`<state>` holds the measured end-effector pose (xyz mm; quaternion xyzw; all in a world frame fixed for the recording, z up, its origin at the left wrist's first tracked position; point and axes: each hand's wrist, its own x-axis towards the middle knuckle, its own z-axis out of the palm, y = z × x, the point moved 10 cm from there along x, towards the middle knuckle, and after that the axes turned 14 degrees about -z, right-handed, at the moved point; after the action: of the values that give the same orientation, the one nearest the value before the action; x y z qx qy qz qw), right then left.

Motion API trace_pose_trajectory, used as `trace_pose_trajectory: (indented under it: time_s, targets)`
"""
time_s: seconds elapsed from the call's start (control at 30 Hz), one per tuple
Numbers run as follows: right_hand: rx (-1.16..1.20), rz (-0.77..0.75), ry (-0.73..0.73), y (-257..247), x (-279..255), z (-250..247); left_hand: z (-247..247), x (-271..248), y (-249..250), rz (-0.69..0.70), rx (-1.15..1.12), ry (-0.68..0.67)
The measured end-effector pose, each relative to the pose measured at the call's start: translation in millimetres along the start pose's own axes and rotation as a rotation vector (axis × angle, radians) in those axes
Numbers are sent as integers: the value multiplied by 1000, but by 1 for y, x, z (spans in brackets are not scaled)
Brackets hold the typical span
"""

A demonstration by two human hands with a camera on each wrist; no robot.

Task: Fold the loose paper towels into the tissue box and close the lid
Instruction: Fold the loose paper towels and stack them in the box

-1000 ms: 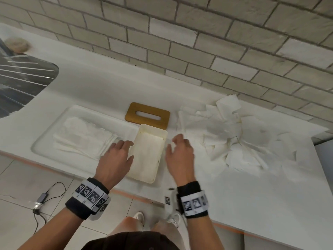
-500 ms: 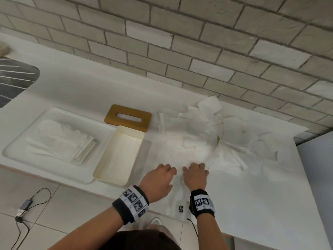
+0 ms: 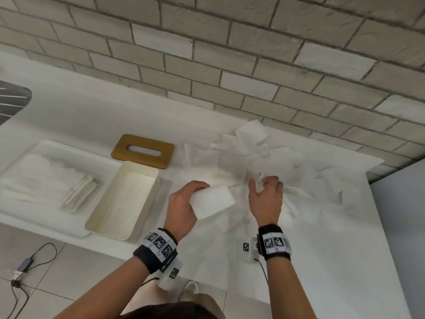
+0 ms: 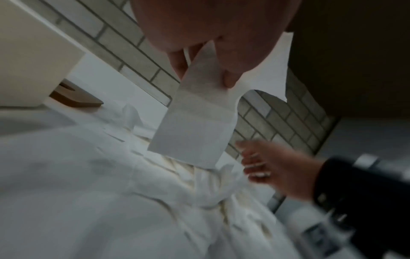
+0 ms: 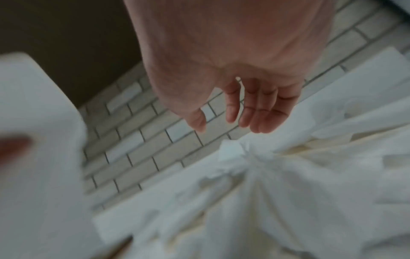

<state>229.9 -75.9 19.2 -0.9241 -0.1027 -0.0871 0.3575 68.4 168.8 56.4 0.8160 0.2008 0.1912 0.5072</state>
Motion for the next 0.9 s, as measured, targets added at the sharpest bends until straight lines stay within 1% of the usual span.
trace_pose_trajectory:
  time_s: [0.07,0.13,0.17,0.27,0.3,0.33,0.37,0.43,0.47,0.5,0.57,0.6,0.67,0.73,0.8,0.83,0.9]
  targets:
    - [-160,-35,-69,9,18,23,-14,5,10,-36,-75,51]
    - [-306,-45,-180,19,37,46,-24,9,15,-82,-118,75]
    - [-335,-37,-265,25,47,58,-27,10,16,-107,-126,75]
    - [-313,-52,-607,35,66,90,-29,12,15,-207,-171,40]
    - [-290,-58,-691,36,70,97,-32,12,13,-255,-184,45]
    - [-264,-59,-742,37,72,100,-35,11,11,-304,-207,47]
    - [-258,-58,-755,35,75,98,-36,10,8,-347,-231,47]
    - [-266,-57,-715,34,82,87,-40,10,5,-406,-273,45]
    - [-240,-61,-670,27,85,75,-42,10,3,-422,-284,47]
    - [-182,-77,-610,18,89,61,-45,11,0,-430,-289,59]
    - [28,-144,-448,-10,96,23,-52,15,-4,-433,-289,95]
    - [92,-185,-372,-26,98,1,-55,18,-5,-431,-290,108]
    - [122,-271,-238,-54,101,-40,-56,23,-2,-426,-286,113]
    - [171,-313,-143,-77,103,-72,-54,29,5,-407,-262,104]
    - [249,-328,-94,-94,101,-96,-52,35,10,-400,-263,94]
    - [311,-326,-94,-102,97,-105,-51,38,12,-396,-276,84]
    - [449,-344,-155,-127,82,-115,-49,42,18,-377,-299,59]
